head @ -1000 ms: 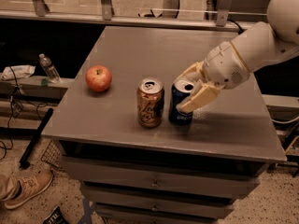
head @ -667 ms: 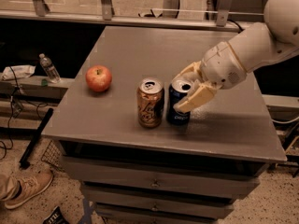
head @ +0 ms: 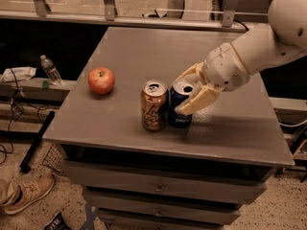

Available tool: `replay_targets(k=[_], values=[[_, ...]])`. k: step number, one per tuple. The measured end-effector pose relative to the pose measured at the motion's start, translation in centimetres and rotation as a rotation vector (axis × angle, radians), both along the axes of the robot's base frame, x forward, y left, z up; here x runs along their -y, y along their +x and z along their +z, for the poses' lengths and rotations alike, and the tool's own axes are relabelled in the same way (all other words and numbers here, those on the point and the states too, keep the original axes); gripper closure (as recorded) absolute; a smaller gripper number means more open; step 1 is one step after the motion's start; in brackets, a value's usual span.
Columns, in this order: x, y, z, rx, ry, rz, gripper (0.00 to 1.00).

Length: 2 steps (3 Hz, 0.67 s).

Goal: Move pepsi can near orange can

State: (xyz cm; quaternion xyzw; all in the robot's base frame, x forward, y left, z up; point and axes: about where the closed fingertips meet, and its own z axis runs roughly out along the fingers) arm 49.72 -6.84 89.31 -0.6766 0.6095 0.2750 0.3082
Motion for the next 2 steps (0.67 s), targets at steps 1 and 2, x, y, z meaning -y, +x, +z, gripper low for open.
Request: replay_targets(k=[1, 2], values=[[-0.19, -0.03, -0.01, 0.000, 0.000, 0.003, 0.57], [-0.36, -0.05, -0.02, 0.000, 0.000, 0.006, 0.35]])
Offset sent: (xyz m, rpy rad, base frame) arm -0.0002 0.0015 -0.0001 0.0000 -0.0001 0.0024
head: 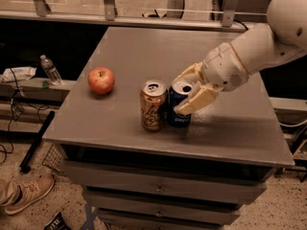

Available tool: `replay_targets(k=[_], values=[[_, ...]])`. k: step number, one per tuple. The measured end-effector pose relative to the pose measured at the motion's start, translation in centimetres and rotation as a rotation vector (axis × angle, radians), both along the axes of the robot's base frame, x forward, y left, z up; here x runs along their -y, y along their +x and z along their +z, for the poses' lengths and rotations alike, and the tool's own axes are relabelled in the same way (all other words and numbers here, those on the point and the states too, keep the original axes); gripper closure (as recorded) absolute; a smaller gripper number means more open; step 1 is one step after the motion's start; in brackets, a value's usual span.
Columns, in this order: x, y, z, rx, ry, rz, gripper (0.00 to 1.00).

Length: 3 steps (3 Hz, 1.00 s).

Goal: Move pepsi can near orange can

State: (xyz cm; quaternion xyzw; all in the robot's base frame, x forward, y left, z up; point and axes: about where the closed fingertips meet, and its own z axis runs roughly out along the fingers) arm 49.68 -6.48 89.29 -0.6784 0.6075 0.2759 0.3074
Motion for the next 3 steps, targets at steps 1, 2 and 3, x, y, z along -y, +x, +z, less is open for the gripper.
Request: replay_targets(k=[1, 2, 3], values=[[-0.2, 0.0, 0.0, 0.000, 0.000, 0.003, 0.12], [-0.3, 0.0, 0.0, 0.000, 0.000, 0.006, 0.00], [1.4, -0.2, 1.1, 0.039, -0.031, -0.043, 0.00]])
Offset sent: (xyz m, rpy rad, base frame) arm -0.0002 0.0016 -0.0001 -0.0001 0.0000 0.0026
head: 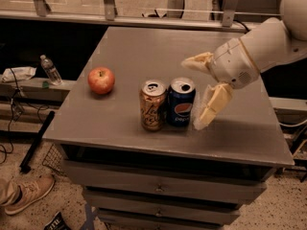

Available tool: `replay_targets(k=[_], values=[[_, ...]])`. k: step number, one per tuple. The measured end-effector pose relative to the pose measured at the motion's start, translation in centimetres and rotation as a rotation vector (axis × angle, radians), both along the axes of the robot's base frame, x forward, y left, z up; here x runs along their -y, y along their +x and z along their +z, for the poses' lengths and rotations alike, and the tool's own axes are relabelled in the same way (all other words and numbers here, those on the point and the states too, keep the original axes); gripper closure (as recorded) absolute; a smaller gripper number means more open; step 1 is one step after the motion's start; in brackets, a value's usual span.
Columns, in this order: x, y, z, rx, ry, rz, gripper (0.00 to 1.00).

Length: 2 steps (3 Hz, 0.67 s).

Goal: Move pepsi can near orange can

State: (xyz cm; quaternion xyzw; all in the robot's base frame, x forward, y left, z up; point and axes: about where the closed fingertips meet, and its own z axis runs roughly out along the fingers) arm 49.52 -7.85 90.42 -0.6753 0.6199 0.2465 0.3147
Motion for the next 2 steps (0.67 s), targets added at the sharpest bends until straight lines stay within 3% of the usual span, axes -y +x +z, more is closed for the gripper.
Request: replay_targets(k=[1, 2], values=[[4.5, -0.2, 2.2, 0.056, -0.054, -0.113, 0.00], [10.4, -0.4, 3.6, 0.077, -0.083, -0.248, 0.00]])
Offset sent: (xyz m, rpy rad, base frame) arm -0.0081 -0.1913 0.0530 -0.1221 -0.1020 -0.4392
